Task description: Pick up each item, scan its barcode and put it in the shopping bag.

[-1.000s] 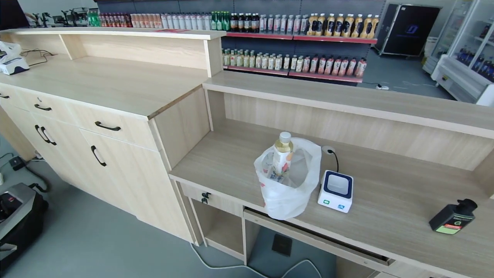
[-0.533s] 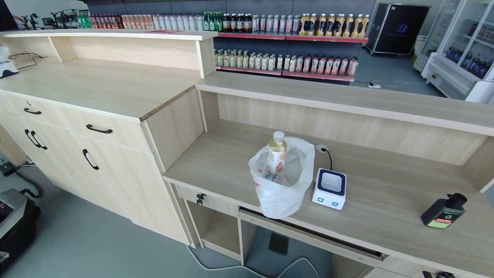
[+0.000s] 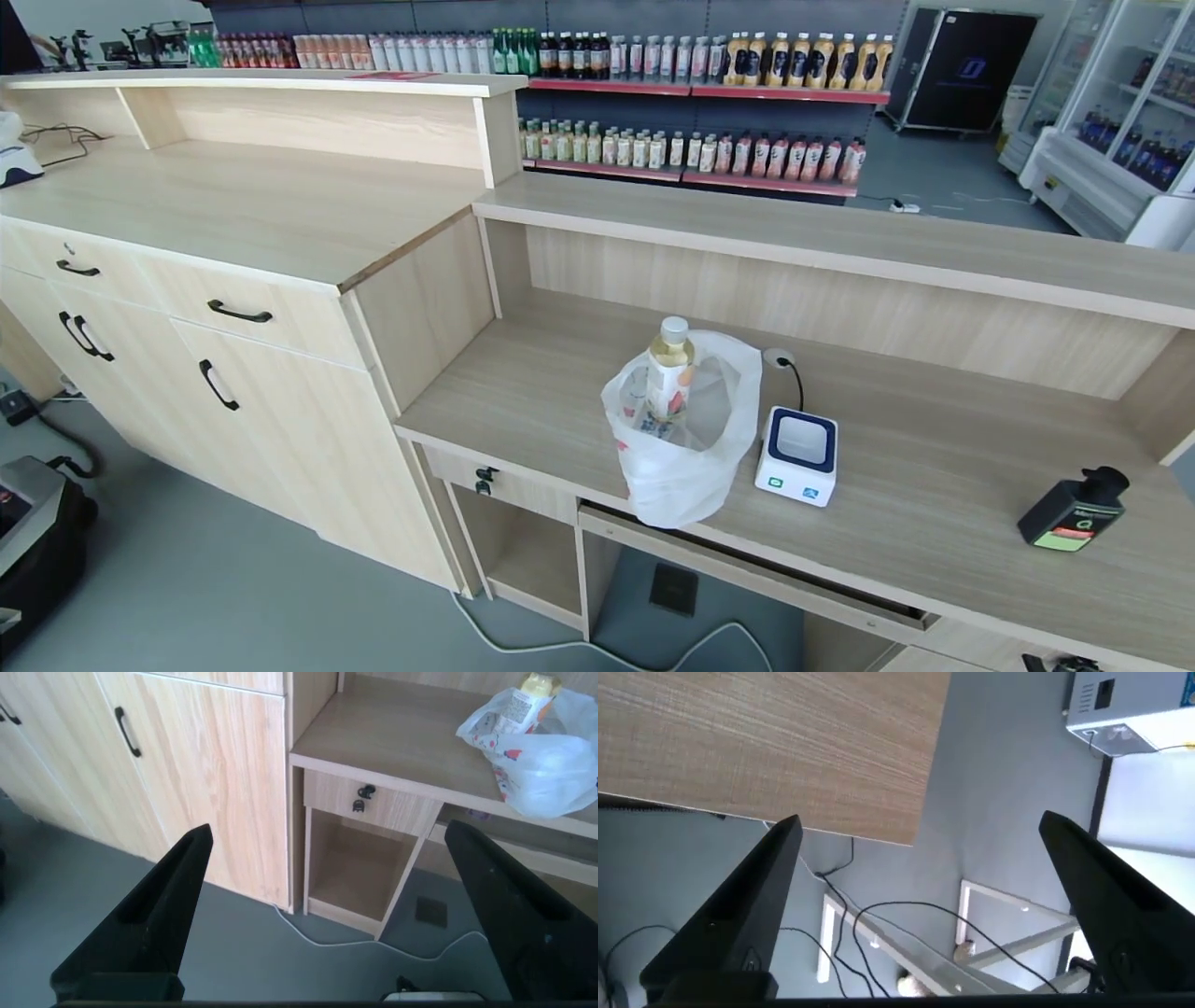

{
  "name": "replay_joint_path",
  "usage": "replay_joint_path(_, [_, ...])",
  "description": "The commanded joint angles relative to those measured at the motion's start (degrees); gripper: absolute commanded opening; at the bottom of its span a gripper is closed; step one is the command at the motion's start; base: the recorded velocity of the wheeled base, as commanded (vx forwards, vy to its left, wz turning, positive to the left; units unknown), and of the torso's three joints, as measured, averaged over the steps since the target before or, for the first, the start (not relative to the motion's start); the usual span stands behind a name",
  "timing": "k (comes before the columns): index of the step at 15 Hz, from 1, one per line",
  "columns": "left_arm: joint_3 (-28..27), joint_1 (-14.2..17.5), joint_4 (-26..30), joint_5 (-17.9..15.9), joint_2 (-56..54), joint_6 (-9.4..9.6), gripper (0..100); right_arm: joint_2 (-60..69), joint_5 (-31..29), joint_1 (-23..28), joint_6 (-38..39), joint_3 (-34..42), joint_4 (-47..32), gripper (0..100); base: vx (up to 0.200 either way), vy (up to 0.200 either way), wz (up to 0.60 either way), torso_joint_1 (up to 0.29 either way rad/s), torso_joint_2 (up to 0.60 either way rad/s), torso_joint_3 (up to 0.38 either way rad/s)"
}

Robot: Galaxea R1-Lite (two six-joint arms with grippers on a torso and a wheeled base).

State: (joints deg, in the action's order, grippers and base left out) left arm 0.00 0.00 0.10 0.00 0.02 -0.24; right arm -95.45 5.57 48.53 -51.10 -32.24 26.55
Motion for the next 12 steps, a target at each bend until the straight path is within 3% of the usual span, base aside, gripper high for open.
replay_joint_path(1, [0.0,0.0,0.0,0.0,0.0,-0.02,100,-4.7,4.8,-1.7,1.2,-3.4,0.2,100,0.0,0.0,0.0,0.0,0.0,0.0])
replay_joint_path(3, [0.0,0.0,0.0,0.0,0.0,-0.02,100,-6.6,8.0,-1.9,1.5,-4.2,0.5,100,0.0,0.0,0.0,0.0,0.0,0.0])
replay_joint_path(8, [0.0,0.0,0.0,0.0,0.0,-0.02,100,-10.3,8.6,-4.1,0.5,-6.1,3.0,100,0.0,0.0,0.0,0.0,0.0,0.0])
replay_joint_path(12, [0.0,0.0,0.0,0.0,0.0,-0.02,100,-16.2,11.4,-5.2,-4.4,-6.1,10.7,100,0.0,0.0,0.0,0.0,0.0,0.0])
